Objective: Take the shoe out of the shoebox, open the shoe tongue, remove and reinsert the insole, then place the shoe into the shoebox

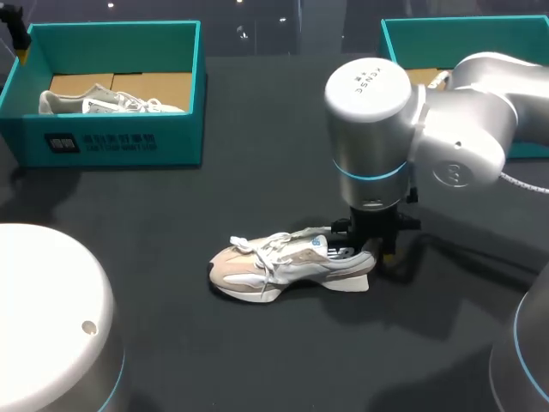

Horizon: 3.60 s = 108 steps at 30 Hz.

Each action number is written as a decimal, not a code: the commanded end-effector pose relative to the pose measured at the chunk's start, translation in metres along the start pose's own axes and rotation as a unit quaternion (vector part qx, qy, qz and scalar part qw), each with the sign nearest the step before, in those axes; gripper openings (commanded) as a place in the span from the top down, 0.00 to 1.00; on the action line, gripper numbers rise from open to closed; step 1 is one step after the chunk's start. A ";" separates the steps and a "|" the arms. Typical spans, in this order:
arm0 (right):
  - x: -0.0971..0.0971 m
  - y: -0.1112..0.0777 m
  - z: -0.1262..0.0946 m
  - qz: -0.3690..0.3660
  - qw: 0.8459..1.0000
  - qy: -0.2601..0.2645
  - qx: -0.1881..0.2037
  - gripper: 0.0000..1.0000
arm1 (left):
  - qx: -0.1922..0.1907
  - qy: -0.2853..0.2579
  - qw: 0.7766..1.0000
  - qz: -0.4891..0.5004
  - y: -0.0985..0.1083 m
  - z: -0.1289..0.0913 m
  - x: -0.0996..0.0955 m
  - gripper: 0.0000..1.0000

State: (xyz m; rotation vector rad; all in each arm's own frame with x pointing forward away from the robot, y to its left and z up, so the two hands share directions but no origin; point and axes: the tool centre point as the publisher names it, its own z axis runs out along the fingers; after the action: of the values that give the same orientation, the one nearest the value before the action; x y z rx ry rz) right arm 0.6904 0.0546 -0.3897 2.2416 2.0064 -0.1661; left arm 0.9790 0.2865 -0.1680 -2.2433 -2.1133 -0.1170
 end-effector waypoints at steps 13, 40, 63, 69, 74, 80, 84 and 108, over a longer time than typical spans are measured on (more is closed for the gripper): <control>-0.015 -0.001 -0.029 -0.030 0.997 0.070 -0.015 0.00 | 0.000 0.001 1.000 0.000 0.000 -0.001 0.000 0.00; -0.081 -0.003 -0.098 -0.339 0.814 0.442 -0.163 0.00 | 0.000 0.001 1.000 0.000 0.000 -0.001 0.000 0.00; -0.113 0.008 -0.072 -0.432 0.702 0.491 -0.281 0.00 | 0.000 0.001 1.000 0.000 0.000 -0.001 0.000 0.00; -0.123 0.018 -0.046 -0.442 0.678 0.485 -0.332 0.00 | 0.000 0.001 1.000 0.000 0.000 -0.001 0.000 0.00; -0.126 0.022 -0.034 -0.449 0.708 0.426 -0.339 0.00 | 0.000 0.001 1.000 0.000 0.000 -0.001 0.000 0.00; -0.126 0.022 -0.034 -0.449 0.708 0.426 -0.339 0.00 | 0.000 0.001 1.000 0.000 0.000 -0.001 0.000 0.00; -0.126 0.022 -0.030 -0.459 0.703 0.421 -0.344 0.00 | 0.000 0.001 1.000 0.000 0.000 -0.001 0.000 0.00; -0.123 0.034 0.022 -0.500 0.634 0.420 -0.415 0.00 | 0.000 0.001 1.000 0.000 0.000 -0.001 0.000 0.00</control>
State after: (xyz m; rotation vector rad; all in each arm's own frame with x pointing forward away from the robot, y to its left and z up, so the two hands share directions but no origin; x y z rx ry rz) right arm 0.7115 -0.0748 -0.3892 0.4135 2.5798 1.5917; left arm 0.9790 0.2865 -0.1680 -2.2433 -2.1133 -0.1170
